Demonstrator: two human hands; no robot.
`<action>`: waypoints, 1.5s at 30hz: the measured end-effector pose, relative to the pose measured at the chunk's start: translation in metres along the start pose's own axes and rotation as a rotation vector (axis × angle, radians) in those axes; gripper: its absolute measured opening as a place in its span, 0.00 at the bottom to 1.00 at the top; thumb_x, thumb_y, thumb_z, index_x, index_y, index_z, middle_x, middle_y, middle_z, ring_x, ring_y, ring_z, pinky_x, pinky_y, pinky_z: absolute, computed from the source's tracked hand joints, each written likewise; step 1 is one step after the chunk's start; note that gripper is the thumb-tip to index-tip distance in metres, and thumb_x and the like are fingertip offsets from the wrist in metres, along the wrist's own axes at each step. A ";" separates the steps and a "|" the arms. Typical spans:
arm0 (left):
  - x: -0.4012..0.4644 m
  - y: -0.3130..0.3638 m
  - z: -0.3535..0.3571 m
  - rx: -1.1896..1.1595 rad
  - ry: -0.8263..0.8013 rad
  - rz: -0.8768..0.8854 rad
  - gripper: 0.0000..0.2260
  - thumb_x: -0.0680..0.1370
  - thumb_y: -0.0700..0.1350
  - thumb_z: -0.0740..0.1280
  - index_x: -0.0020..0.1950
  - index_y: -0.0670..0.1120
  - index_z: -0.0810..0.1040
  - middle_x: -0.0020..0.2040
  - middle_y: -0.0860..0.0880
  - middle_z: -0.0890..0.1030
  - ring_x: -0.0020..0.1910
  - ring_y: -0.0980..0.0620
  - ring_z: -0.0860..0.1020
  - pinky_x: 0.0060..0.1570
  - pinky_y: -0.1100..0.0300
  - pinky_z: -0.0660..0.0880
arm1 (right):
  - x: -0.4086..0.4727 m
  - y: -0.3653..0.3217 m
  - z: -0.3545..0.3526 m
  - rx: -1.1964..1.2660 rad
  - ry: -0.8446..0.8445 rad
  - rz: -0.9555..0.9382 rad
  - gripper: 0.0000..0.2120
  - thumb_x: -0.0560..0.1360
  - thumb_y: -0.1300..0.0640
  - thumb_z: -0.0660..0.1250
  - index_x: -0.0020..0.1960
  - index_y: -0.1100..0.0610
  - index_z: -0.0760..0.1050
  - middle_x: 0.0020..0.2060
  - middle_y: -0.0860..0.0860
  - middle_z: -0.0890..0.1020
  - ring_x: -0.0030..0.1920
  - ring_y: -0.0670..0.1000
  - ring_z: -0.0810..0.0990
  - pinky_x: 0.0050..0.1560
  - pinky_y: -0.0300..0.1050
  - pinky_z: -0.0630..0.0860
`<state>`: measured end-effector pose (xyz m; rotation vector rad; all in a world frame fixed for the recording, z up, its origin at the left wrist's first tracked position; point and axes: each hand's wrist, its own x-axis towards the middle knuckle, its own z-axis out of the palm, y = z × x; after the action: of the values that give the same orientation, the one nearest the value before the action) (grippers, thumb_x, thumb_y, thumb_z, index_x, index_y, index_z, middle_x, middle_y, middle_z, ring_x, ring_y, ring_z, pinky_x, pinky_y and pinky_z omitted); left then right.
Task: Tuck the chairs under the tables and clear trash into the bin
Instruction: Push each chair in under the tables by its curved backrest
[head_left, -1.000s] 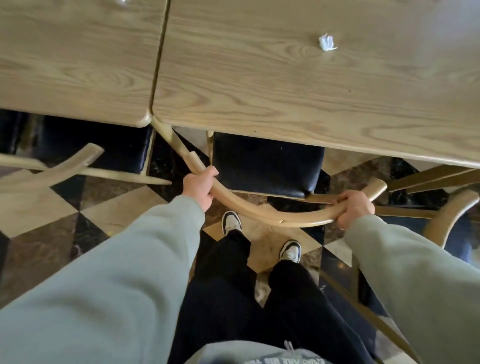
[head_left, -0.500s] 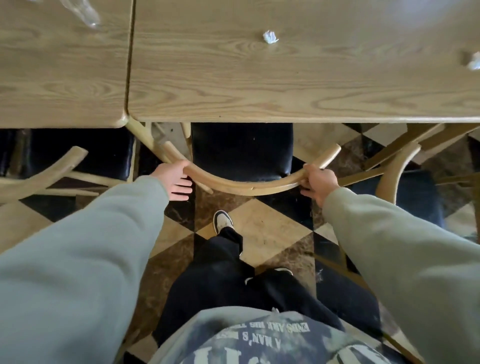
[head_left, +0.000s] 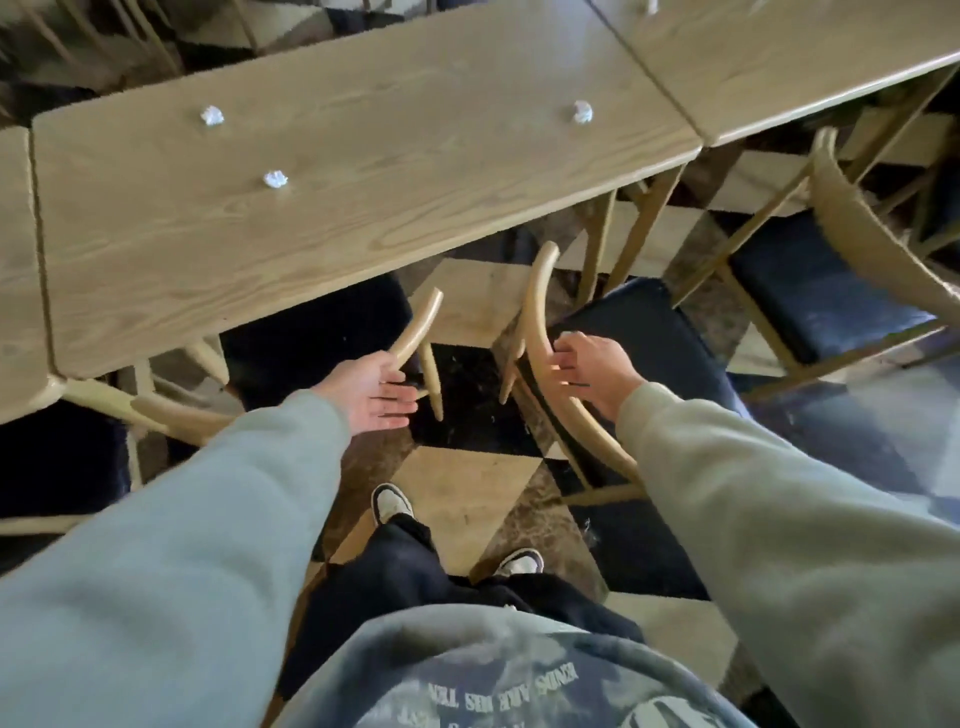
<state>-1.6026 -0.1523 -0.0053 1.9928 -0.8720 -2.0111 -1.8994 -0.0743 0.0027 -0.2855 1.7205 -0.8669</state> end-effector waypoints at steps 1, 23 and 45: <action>-0.001 0.009 0.027 0.043 -0.028 0.013 0.14 0.84 0.50 0.65 0.58 0.39 0.79 0.51 0.37 0.88 0.44 0.41 0.88 0.40 0.48 0.84 | -0.005 0.009 -0.029 0.024 0.062 0.022 0.12 0.84 0.56 0.63 0.59 0.62 0.79 0.44 0.55 0.83 0.40 0.54 0.83 0.43 0.48 0.83; 0.147 0.164 0.245 0.579 0.048 0.166 0.32 0.74 0.56 0.72 0.76 0.52 0.67 0.60 0.45 0.79 0.58 0.43 0.79 0.66 0.44 0.76 | 0.009 0.152 -0.162 1.053 0.880 0.454 0.06 0.79 0.56 0.70 0.53 0.59 0.77 0.45 0.56 0.83 0.41 0.55 0.84 0.42 0.52 0.83; 0.220 0.176 0.257 0.418 -0.051 -0.070 0.17 0.72 0.57 0.64 0.54 0.47 0.76 0.43 0.46 0.77 0.40 0.47 0.78 0.50 0.49 0.80 | 0.037 0.135 -0.160 1.146 1.225 0.560 0.04 0.72 0.57 0.68 0.41 0.56 0.78 0.31 0.50 0.77 0.29 0.48 0.74 0.35 0.43 0.76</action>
<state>-1.9154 -0.3370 -0.1205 2.2114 -1.3457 -2.0568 -2.0253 0.0628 -0.0997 1.7025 1.7852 -1.5429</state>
